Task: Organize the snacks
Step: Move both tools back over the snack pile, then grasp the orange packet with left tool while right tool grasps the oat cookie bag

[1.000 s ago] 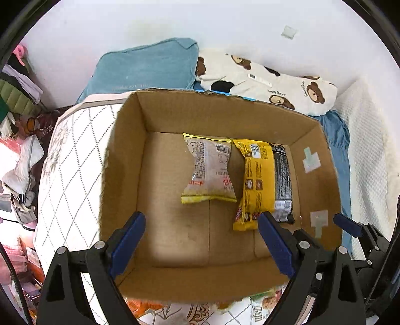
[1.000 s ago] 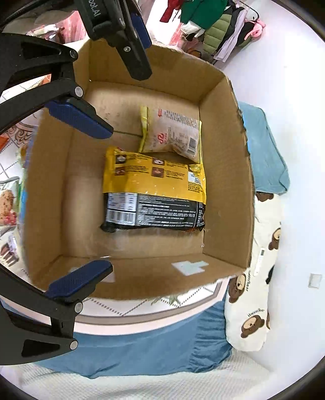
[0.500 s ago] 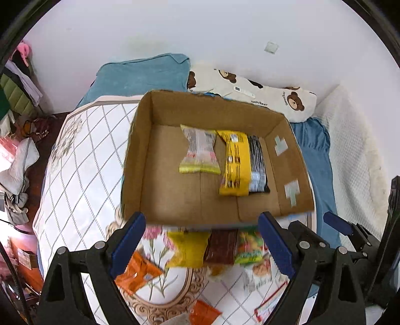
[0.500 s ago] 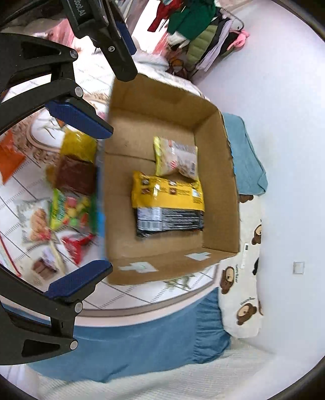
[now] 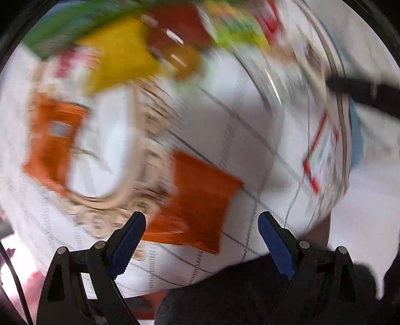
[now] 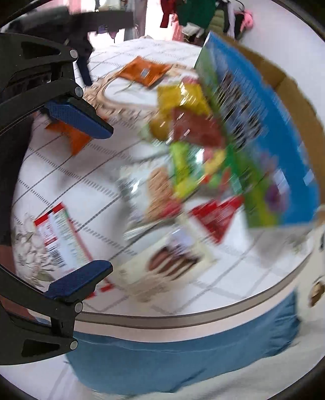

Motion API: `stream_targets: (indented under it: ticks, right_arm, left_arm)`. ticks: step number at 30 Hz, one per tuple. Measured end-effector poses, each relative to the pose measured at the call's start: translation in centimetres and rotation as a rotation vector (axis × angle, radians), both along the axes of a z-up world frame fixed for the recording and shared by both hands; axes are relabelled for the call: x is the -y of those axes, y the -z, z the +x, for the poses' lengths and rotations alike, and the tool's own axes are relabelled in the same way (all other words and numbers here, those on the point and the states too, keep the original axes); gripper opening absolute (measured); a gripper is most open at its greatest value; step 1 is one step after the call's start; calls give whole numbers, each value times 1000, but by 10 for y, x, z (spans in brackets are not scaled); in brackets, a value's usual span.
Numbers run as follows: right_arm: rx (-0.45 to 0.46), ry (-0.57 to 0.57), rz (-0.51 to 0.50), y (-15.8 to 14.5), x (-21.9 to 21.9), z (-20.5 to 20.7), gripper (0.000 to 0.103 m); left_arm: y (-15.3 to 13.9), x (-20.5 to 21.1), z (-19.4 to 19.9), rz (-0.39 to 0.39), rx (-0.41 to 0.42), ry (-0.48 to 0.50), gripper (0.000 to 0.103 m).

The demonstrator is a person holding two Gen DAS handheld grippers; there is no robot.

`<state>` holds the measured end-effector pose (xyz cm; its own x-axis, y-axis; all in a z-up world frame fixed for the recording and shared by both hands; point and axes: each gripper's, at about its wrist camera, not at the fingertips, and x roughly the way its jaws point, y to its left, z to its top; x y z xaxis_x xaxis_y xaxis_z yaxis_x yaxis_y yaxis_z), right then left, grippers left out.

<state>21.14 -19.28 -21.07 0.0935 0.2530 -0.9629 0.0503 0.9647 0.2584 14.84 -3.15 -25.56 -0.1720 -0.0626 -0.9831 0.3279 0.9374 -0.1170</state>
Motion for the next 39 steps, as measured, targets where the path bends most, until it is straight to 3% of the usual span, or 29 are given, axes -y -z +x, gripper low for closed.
stream_targets:
  ticks: [4,6,8,13,15,19,23,27,31,33,39]
  right_arm:
    - [8,42,20,12,12,-4,99]
    - [26,43,14,14,13,0,99]
    - [36,36,24,16,15,8,99]
    - [54,15,37,27,0,38,99]
    - [28,-2,41,40,-7,47,88]
    - [-35,-65,43,55,-24,45,83]
    - [-90,-127,78,53,-40,34,83]
    - [-48,-104,-3,46,-38,39,83]
    - [-68,-53,40,50,-34,51,83]
    - [-65,-58,31,53,-40,57,83]
    - [-38,-82,-48,58,-60,58,80]
  left_arm:
    - [27,24,-4,56,-36,97,90]
    - [32,25,4,120,6,98,59]
    - [32,17,14,137,23,52,49]
    - [20,-32,41,130,68,-213,49]
    - [18,-54,49,101,60,-339,49]
    - [22,-75,60,30,24,-481,49]
    - [28,-75,64,9,14,-522,49]
    - [33,-75,61,5,8,-534,50]
    - [39,-99,44,-17,11,-545,51]
    - [40,-99,48,-25,8,-556,55]
    - [37,-92,66,8,16,-555,55]
